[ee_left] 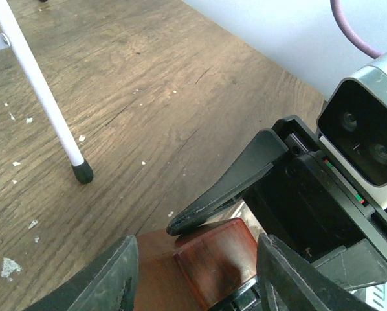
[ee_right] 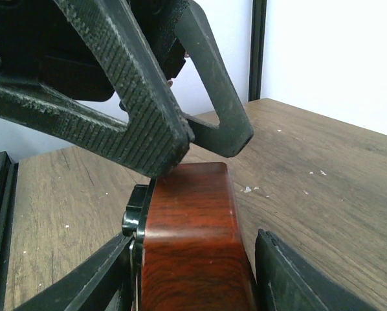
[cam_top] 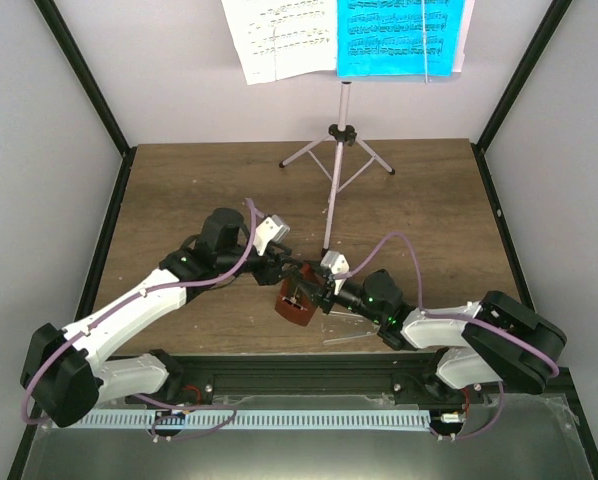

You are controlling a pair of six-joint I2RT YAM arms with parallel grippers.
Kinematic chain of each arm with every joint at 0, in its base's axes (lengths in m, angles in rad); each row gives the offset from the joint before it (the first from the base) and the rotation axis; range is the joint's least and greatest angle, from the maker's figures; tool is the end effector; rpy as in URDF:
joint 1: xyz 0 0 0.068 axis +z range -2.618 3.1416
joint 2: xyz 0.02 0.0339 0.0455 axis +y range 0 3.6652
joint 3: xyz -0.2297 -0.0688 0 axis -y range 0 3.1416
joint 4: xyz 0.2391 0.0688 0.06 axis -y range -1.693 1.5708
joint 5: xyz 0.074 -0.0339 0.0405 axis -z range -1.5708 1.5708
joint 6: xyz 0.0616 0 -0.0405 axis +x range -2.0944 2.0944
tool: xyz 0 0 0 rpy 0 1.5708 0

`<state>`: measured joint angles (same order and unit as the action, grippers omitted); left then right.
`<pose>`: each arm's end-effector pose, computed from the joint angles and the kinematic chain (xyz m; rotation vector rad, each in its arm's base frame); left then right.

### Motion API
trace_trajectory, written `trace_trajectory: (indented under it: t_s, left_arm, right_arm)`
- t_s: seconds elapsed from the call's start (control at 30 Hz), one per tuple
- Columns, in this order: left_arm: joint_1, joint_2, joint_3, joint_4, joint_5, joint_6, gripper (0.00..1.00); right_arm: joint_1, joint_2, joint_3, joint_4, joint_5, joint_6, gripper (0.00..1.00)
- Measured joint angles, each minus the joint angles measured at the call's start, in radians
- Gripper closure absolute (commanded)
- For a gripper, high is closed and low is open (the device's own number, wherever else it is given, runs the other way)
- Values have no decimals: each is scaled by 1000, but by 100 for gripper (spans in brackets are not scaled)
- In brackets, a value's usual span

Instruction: Pack up the instrument practice props

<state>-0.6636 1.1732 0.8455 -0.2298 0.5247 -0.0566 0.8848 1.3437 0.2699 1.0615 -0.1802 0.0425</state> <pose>0.2053 -0.1997 0.2378 0.9608 1.9817 -0.9734 0.1622 0.2156 0.1541 -0.8062 1.4407 0.8593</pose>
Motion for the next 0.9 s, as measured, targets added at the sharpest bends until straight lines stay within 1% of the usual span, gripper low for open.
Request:
trace_trajectory:
  t_s: [0.23,0.6,0.9]
  left_arm:
    - [0,10,0,-4,4,2,54]
    - [-5,18,0,-4,11,5,56]
    - [-5,23,3,-5,12,5,56]
  right_arm:
    - [-6,5,0,7,-1,0,49]
    - [-7,12,17,-23,8,0,43]
    - [-16,27,45,-48,32,1,44]
